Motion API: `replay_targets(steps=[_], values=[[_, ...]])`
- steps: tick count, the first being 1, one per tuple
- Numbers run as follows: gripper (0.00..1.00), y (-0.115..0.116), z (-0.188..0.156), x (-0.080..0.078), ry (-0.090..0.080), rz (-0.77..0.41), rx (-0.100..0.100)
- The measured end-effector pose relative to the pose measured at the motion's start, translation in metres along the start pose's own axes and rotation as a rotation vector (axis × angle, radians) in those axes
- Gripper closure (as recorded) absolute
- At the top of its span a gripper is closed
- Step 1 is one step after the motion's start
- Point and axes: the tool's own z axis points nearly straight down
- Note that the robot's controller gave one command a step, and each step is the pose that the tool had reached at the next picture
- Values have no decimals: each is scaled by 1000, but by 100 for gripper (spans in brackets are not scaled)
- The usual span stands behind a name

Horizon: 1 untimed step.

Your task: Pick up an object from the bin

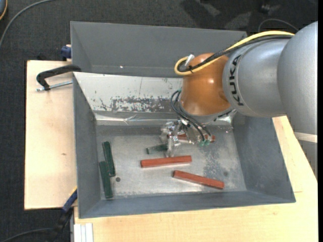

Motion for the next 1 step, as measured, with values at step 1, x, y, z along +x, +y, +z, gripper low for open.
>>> replay_targets(steps=[1], values=[[100,17,-130,-18,-15,53,1]])
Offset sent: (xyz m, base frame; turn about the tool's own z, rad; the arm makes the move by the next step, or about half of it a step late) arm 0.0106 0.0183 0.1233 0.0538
